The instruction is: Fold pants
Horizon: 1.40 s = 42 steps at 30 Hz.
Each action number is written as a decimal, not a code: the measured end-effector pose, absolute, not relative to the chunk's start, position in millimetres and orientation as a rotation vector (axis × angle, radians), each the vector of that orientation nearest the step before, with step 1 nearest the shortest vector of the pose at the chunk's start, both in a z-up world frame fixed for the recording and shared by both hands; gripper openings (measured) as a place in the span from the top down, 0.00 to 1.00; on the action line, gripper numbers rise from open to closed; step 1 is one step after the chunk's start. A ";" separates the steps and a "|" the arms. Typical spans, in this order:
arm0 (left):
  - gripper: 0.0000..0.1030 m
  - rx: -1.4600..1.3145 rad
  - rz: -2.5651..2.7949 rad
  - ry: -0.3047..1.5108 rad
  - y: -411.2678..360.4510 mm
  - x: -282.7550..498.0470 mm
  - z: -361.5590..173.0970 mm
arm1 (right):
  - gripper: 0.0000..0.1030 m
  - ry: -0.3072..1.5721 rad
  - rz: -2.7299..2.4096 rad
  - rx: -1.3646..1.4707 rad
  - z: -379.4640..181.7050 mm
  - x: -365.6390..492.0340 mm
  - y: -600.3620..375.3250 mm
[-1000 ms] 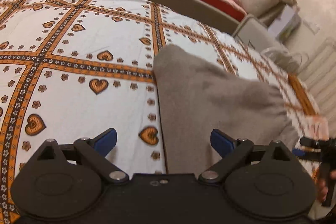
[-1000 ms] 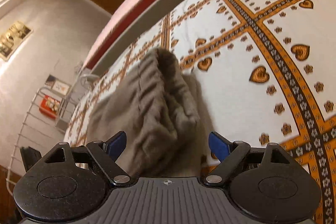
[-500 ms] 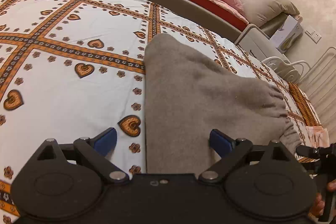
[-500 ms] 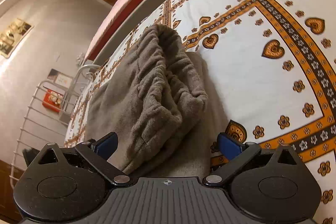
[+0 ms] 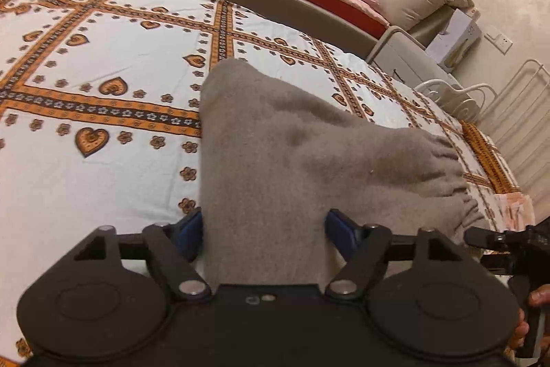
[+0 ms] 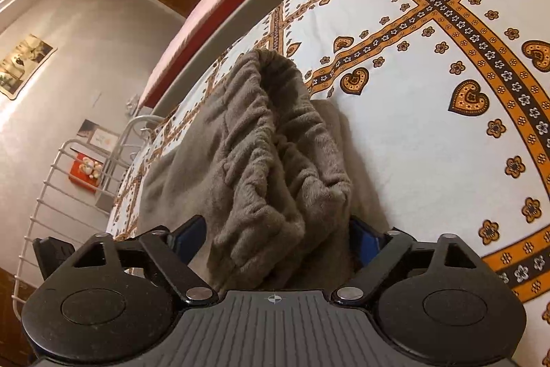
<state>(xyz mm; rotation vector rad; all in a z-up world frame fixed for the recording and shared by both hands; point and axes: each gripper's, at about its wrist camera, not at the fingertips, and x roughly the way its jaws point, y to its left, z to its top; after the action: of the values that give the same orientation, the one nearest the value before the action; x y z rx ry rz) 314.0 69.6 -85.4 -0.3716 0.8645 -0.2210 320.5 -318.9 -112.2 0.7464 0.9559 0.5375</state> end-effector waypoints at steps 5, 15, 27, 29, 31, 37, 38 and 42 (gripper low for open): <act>0.41 -0.357 -0.251 0.866 68.3 319.1 -89.0 | 0.29 0.966 0.539 0.714 -114.4 327.9 -312.4; 0.76 -0.429 -0.283 0.821 81.6 325.5 -79.5 | 0.49 0.887 0.554 0.687 -97.6 328.7 -303.4; 0.83 -0.453 -0.275 0.682 94.9 418.0 -63.9 | 0.50 0.713 0.627 0.670 -62.1 415.3 -289.5; 0.72 -0.435 -0.244 0.713 96.5 435.2 -81.6 | 0.46 0.738 0.595 0.674 -72.9 438.9 -292.3; 0.34 -0.373 -0.166 0.728 95.1 441.8 -98.3 | 0.42 0.828 0.487 0.646 -99.3 460.5 -296.1; 0.16 -0.238 -0.129 0.686 87.2 432.2 -93.1 | 0.31 0.793 0.493 0.641 -118.7 456.8 -303.3; 0.17 -0.242 -0.123 0.692 89.0 430.5 -90.9 | 0.30 0.791 0.482 0.641 -113.3 454.4 -304.3; 0.18 -0.204 -0.088 0.690 86.2 415.8 -73.6 | 0.22 0.758 0.461 0.642 -91.1 436.2 -316.2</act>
<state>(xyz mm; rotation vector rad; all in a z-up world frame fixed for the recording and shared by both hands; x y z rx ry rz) 415.8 86.2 -73.6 -0.2038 0.6902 -0.0881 436.2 -316.2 -91.1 0.6421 0.7582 0.4613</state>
